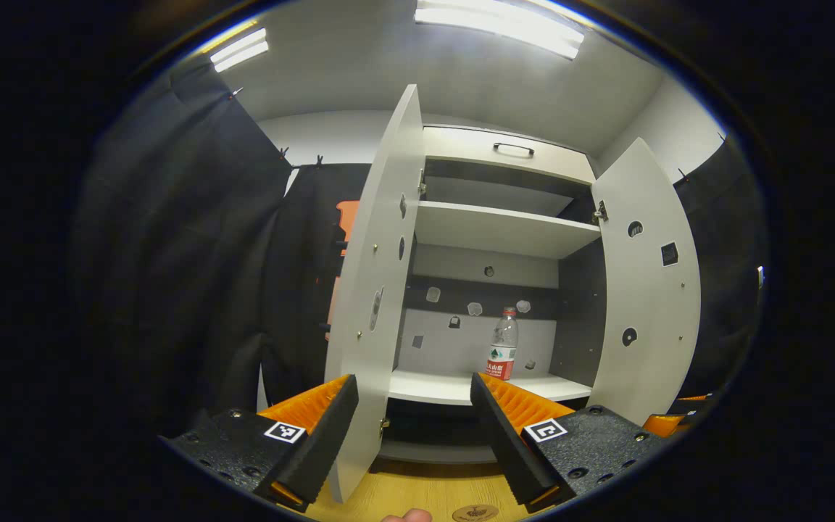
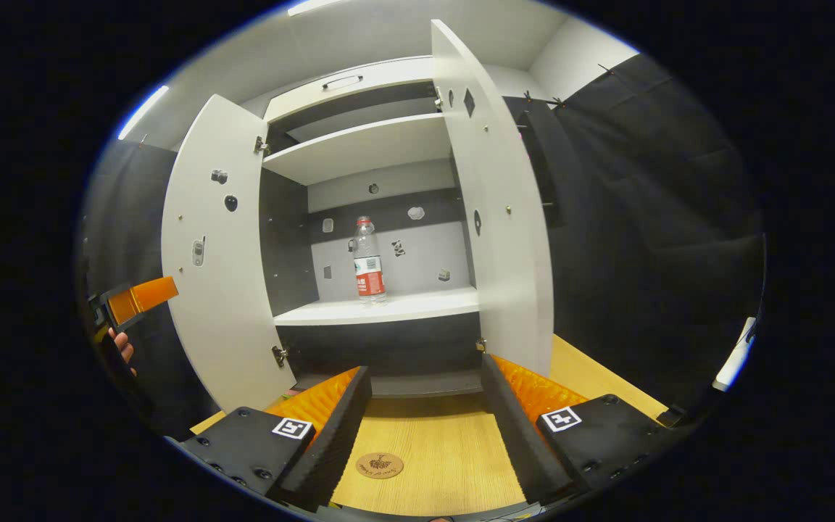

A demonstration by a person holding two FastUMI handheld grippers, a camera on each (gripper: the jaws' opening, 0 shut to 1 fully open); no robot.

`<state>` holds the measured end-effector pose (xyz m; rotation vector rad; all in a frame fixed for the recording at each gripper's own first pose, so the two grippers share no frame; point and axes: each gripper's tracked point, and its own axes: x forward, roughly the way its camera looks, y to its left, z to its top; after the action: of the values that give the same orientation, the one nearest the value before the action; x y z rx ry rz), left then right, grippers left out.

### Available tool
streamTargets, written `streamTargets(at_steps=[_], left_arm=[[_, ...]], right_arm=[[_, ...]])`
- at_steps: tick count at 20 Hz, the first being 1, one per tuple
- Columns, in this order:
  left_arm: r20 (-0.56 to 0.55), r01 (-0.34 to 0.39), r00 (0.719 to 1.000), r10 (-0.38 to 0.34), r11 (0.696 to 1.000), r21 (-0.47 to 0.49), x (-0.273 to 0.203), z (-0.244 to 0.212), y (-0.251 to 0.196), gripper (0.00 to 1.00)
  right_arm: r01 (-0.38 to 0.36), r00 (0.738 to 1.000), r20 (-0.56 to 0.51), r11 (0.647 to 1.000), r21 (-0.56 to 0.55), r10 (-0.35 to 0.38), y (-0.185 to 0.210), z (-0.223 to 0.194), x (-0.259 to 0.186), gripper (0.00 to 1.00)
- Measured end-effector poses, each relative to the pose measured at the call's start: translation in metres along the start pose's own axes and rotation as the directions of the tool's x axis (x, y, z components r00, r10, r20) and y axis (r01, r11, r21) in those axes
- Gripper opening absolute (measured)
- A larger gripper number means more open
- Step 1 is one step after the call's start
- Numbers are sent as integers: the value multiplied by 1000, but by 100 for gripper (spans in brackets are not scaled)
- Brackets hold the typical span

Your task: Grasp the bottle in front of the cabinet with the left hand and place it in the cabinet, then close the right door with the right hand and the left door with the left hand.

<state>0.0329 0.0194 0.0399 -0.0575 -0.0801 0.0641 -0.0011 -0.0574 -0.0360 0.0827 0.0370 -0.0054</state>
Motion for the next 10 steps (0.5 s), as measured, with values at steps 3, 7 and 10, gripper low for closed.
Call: streamTargets(at_steps=[3,7,10], left_arm=[[-29,-37,999,37,999,-3,-8,-21,11,95],[-41,-32,999,34,998,45,-8,-30,17,95],[-44,1,999,1,999,46,-3,-36,6,95]], right_arm=[[-30,999,-14,999,11,30,14,-3,4,99],[-46,999,8,999,-9,46,10,14,4,99],[23,997,79,999,-41,-20,-24,49,-5,99]])
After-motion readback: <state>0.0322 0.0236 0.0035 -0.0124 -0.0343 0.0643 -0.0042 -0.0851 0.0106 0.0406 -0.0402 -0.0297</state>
